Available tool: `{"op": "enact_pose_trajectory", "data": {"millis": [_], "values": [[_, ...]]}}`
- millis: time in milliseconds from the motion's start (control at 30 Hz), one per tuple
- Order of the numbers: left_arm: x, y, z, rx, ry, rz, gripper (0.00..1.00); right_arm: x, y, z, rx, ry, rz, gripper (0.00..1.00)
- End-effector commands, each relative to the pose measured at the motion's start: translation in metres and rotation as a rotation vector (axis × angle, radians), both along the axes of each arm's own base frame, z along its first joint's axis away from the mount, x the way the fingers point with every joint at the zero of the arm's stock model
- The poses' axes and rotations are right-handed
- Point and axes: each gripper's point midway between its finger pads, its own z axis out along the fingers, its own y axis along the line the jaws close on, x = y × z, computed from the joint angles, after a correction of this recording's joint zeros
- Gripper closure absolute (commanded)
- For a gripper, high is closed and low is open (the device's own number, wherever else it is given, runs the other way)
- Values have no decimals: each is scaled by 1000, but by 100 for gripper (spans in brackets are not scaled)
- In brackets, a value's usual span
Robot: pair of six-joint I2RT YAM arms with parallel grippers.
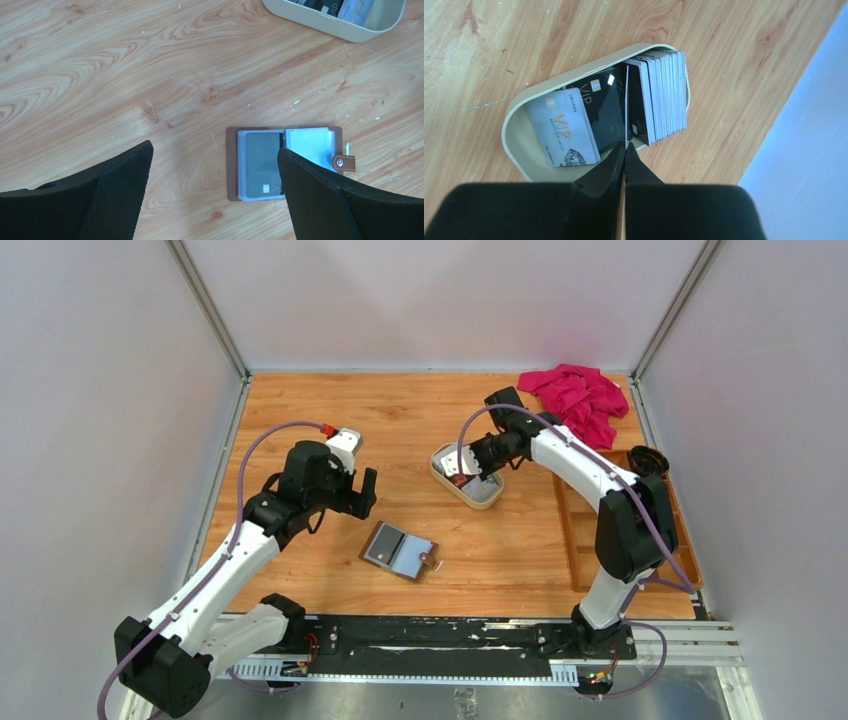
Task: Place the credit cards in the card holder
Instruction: Pick up the credit card from the storage box.
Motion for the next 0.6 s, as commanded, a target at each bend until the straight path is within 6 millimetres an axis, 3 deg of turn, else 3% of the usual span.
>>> {"op": "enact_pose_trajectory", "data": {"millis": [0, 300, 567], "values": [[1, 2, -5, 15, 2, -8, 0, -17, -11, 1, 35, 68, -17, 100], [0, 1, -5, 10, 3, -18, 0, -33, -18, 16, 114, 51, 43, 100], [-1, 0, -5, 10, 6, -25, 0, -71, -17, 33, 189, 51, 227, 100]]}}
